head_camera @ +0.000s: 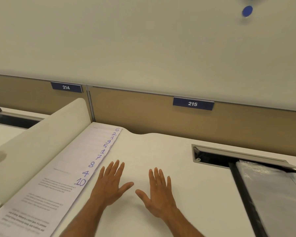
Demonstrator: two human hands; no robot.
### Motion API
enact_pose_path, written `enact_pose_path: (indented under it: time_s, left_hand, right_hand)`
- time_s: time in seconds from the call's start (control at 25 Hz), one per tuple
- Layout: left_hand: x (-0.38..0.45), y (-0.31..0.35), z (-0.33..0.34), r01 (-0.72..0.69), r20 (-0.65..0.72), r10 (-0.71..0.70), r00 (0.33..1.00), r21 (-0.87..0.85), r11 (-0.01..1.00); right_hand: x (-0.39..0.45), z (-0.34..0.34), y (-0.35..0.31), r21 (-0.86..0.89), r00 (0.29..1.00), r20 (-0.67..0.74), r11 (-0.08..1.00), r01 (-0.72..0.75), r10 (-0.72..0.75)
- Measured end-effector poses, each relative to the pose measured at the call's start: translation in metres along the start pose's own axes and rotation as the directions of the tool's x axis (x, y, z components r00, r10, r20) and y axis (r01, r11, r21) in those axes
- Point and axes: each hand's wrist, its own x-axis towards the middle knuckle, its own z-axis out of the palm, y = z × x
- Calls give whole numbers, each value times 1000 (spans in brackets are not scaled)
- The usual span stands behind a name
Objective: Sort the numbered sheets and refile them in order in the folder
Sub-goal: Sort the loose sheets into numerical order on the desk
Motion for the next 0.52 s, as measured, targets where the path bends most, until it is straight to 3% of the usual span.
enact_pose_path:
  time_s: [0.32, 0.52]
  left_hand:
    - [-26, -125, -24, 113, 16, -113, 993, -45, 992]
    - [-29, -206, -45, 85, 46, -84, 995, -26, 996]
  right_hand:
    - [24, 34, -98, 91, 989, 78, 989, 115, -123]
    - [45, 39, -156, 157, 971, 141, 973, 169, -191]
